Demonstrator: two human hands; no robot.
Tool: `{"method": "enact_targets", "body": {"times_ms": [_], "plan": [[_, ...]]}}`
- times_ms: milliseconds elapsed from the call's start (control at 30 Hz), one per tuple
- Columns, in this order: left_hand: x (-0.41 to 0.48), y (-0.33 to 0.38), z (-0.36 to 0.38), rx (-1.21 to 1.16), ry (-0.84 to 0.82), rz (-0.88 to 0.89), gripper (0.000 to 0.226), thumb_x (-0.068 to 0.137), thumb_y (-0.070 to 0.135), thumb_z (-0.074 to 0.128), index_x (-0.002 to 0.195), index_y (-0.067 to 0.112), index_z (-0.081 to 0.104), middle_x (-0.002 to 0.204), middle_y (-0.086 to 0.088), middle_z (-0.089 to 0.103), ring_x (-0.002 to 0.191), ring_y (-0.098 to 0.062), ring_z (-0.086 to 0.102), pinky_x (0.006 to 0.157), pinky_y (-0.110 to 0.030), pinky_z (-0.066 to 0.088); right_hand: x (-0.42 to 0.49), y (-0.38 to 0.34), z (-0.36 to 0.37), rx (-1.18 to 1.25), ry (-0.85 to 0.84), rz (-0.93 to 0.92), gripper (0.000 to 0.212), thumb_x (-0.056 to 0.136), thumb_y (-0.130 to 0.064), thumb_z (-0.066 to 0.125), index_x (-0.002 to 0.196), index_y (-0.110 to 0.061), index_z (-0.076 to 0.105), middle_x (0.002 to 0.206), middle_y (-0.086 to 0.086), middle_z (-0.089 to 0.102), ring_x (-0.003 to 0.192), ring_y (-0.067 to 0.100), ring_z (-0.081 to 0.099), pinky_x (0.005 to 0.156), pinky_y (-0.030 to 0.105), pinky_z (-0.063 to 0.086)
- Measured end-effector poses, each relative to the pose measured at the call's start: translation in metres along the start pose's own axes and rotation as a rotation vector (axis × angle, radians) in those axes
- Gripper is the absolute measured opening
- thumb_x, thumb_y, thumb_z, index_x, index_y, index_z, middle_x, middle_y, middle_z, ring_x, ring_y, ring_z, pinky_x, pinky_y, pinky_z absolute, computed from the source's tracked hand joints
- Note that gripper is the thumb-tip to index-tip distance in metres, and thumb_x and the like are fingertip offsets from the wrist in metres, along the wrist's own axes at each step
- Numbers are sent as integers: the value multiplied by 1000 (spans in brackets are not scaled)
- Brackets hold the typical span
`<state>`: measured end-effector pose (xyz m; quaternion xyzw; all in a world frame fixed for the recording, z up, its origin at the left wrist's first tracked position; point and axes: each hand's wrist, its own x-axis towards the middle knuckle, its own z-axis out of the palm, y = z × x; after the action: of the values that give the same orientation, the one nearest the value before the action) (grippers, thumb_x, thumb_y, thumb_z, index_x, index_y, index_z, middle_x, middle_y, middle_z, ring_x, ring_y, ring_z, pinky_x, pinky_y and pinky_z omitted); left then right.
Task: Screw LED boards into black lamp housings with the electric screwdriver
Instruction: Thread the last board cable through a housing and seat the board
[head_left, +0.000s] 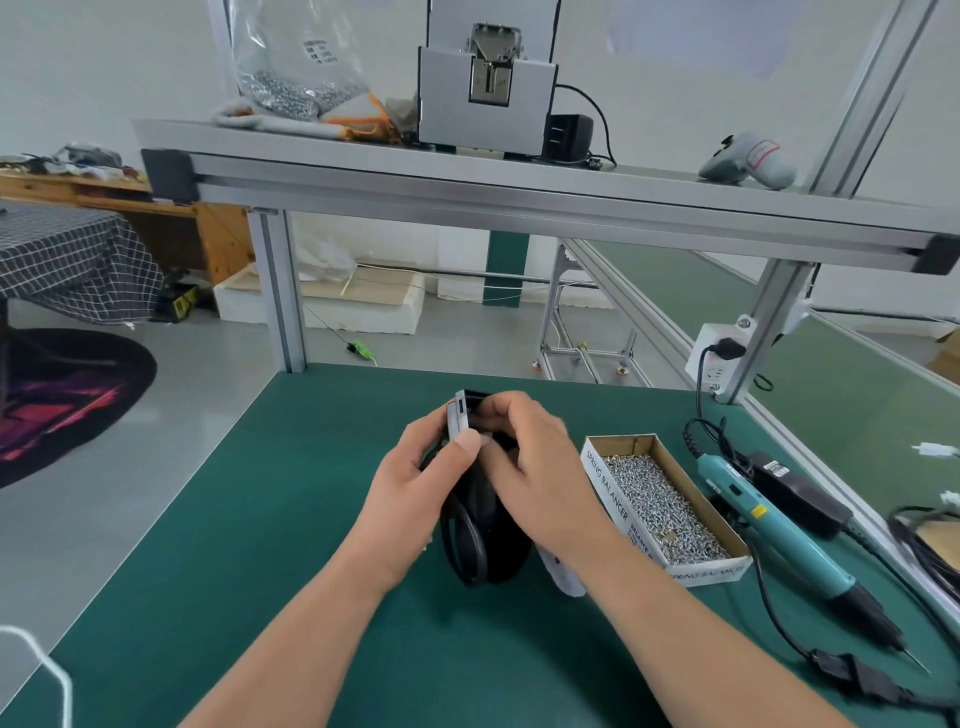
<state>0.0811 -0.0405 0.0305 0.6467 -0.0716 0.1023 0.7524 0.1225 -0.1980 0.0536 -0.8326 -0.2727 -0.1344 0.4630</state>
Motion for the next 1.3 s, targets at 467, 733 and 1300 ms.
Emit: {"method": "enact_targets", "body": {"times_ms": [467,733,1300], "plan": [[14,-21,-13,-122,127,-191,36,109,11,46,120,19,79,120,-16,77,106,-32,72,95,-60,59,-8,52,-32,269,-162,614,81,87,-62,70,157,-29,47,144,-21,55,133,8,54,106,33,40],[15,-26,-8,71,137,-107,26,93,23,69,116,30,79,112,0,81,103,-20,77,90,-39,60,-9,56,-59,674,-279,578,42,79,-17,80,118,-2,75,119,26,74,101,37,73,88,44,60],[16,-37,-12,737,280,-32,47,113,36,40,159,27,41,128,16,47,104,-1,53,93,-25,37,-23,45,-81,827,-211,493,37,83,-10,75,120,-4,72,121,27,72,100,39,74,81,45,61]]}}
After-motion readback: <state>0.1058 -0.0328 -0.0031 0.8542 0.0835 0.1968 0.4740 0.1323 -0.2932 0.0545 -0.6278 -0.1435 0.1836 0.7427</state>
